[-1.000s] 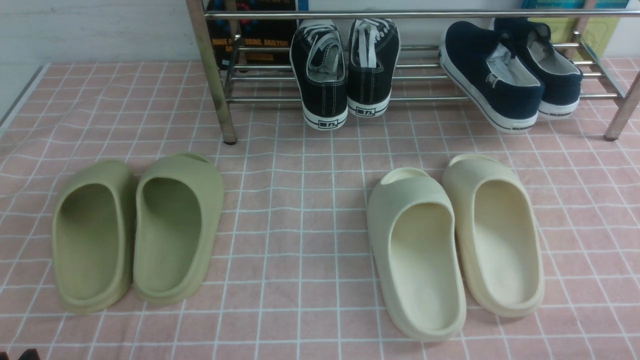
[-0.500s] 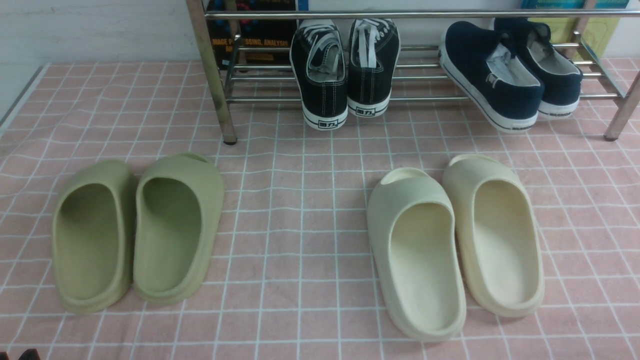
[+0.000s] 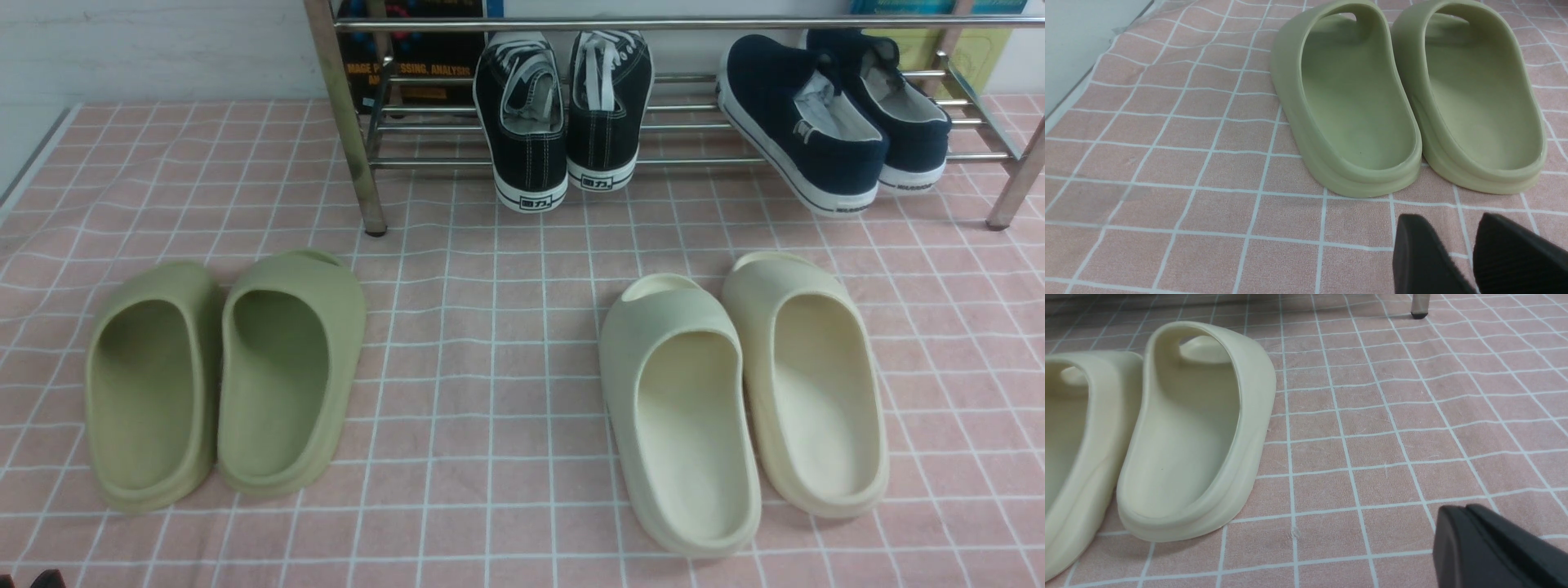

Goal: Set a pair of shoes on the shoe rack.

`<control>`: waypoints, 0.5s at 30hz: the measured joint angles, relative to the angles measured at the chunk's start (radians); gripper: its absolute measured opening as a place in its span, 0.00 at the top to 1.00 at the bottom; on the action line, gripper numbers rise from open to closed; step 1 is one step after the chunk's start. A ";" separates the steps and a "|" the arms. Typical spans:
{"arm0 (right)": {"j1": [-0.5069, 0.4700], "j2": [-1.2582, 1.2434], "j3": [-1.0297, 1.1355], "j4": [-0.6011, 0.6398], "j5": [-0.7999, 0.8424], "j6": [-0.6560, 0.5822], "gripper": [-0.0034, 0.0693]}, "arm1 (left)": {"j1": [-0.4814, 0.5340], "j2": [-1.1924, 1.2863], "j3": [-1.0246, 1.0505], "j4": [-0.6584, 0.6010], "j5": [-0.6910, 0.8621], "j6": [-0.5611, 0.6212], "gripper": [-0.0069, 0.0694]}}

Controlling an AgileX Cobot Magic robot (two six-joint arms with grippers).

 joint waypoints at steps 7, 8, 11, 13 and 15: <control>0.000 0.000 0.000 0.000 0.000 0.000 0.92 | 0.000 0.000 0.000 0.000 0.000 0.000 0.60; 0.000 0.000 0.000 0.000 0.000 0.000 0.92 | 0.000 0.000 0.000 0.000 0.000 0.000 0.60; 0.000 0.000 0.000 0.000 0.000 0.000 0.91 | 0.000 0.000 0.000 0.000 0.000 0.000 0.60; 0.000 0.000 0.000 0.000 0.000 0.000 0.91 | 0.000 0.000 0.000 0.000 0.000 0.000 0.60; 0.000 0.000 0.000 0.000 0.000 0.000 0.90 | 0.000 0.000 0.000 0.000 0.000 0.000 0.60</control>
